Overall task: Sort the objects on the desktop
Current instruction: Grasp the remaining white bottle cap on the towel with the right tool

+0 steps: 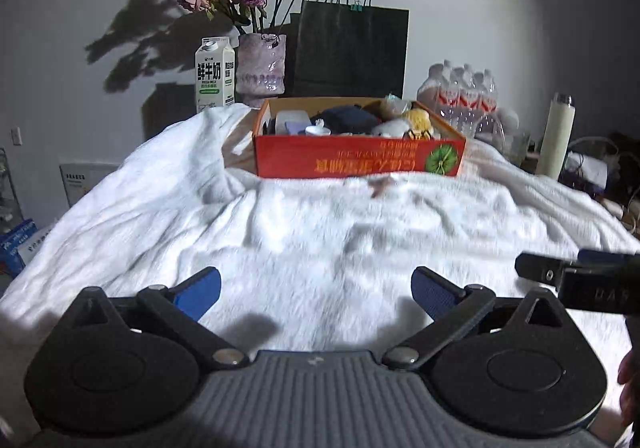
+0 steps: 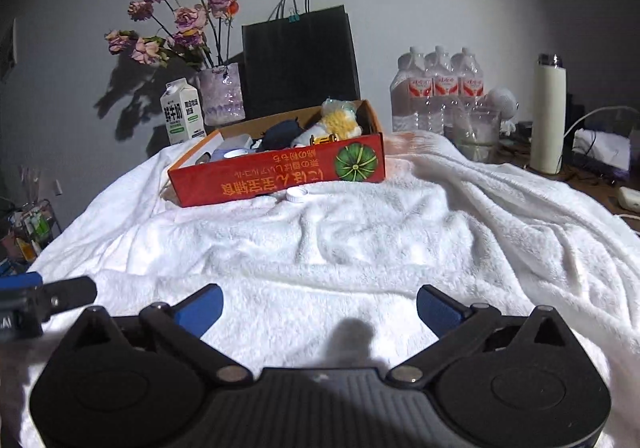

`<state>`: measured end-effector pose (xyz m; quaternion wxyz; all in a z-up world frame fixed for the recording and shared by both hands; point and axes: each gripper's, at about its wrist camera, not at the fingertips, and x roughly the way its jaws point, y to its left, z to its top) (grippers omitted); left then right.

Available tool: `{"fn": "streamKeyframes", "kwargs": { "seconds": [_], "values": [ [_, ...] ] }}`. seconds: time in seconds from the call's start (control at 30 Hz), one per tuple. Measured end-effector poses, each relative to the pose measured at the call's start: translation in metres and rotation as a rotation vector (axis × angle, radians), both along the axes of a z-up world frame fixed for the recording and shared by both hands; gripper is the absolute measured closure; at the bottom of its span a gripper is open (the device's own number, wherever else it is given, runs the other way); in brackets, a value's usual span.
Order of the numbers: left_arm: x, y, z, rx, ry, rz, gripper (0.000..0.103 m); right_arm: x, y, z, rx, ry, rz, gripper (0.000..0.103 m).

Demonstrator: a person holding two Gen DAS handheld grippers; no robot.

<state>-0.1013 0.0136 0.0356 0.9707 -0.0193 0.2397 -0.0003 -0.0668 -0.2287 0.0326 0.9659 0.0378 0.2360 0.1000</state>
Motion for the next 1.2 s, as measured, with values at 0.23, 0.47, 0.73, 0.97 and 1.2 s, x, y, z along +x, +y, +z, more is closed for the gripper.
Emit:
{"fn": "streamKeyframes", "kwargs": {
  "seconds": [0.23, 0.47, 0.73, 0.97, 1.2],
  "values": [
    [0.014, -0.003, -0.004, -0.022, 0.008, -0.024, 0.0, 0.0, 0.015, 0.001, -0.028, -0.025, 0.061, 0.0],
    [0.072, -0.003, -0.001, -0.012, -0.01, -0.014, 0.0, 0.049, 0.025, 0.006, -0.015, -0.019, 0.101, 0.002],
    [0.172, 0.005, -0.007, -0.037, 0.048, 0.023, 0.0, 0.148, 0.039, 0.006, -0.001, 0.048, 0.094, 0.012],
    [0.243, 0.02, -0.023, -0.082, 0.141, 0.025, 0.009, 0.234, 0.058, -0.007, -0.052, 0.14, 0.106, 0.024],
    [0.276, 0.008, -0.042, -0.037, 0.176, -0.035, 0.054, 0.276, 0.078, -0.026, -0.101, 0.195, 0.1, 0.057]
  ]
}}
